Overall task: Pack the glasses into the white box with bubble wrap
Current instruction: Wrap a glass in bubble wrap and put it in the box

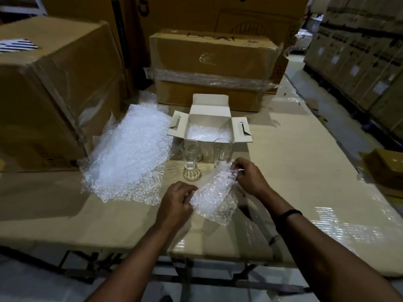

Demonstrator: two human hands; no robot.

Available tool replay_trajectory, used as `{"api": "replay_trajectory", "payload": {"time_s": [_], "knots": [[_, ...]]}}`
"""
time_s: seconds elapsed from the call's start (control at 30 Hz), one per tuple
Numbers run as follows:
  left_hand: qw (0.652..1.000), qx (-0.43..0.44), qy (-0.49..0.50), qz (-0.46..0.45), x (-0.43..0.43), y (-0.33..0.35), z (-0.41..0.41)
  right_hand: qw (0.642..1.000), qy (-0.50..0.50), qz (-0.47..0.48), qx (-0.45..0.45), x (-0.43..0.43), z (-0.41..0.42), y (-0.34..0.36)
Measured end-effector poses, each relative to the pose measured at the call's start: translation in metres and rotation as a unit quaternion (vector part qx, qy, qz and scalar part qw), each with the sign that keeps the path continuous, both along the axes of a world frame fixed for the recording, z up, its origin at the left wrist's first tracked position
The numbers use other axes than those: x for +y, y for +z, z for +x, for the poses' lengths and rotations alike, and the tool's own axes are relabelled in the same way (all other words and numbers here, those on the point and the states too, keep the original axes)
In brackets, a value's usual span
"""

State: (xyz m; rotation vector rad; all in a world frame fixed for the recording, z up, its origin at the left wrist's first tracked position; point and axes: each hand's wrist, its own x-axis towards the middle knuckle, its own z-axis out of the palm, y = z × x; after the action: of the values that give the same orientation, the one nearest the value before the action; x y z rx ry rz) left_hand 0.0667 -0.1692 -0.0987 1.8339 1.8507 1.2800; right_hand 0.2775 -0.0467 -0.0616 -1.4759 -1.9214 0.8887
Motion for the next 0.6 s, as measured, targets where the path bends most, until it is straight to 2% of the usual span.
{"api": "replay_trajectory", "payload": {"time_s": [0.07, 0.13, 0.2, 0.27, 0.33, 0.37, 0.53, 0.6], "knots": [[0.992, 0.107, -0.05, 0.036, 0.004, -0.004, -0.002, 0.992, -0.06, -0.074, 0.088, 0.001, 0.014, 0.002], [0.983, 0.167, -0.071, 0.032, 0.006, -0.007, -0.003, 0.952, -0.128, -0.168, 0.22, -0.001, 0.023, 0.005], [0.982, 0.182, -0.057, 0.002, 0.005, -0.007, 0.0, 0.936, -0.158, -0.196, 0.246, -0.002, 0.027, 0.002], [0.981, 0.189, -0.048, -0.021, 0.006, -0.008, 0.003, 0.963, -0.137, -0.162, 0.166, -0.004, 0.029, -0.003], [0.978, 0.199, -0.047, -0.03, 0.007, -0.009, 0.005, 0.992, -0.086, -0.092, 0.028, -0.004, 0.027, -0.012], [0.978, 0.203, -0.045, -0.032, 0.008, -0.009, 0.006, 0.995, -0.073, -0.063, -0.014, -0.003, 0.025, -0.017], [0.977, 0.205, -0.027, -0.051, 0.009, -0.01, 0.005, 0.991, -0.132, 0.012, -0.014, 0.009, 0.025, -0.019], [0.973, 0.22, -0.034, -0.064, 0.007, -0.01, 0.002, 0.991, -0.106, 0.019, -0.083, 0.015, 0.027, -0.02]]}}
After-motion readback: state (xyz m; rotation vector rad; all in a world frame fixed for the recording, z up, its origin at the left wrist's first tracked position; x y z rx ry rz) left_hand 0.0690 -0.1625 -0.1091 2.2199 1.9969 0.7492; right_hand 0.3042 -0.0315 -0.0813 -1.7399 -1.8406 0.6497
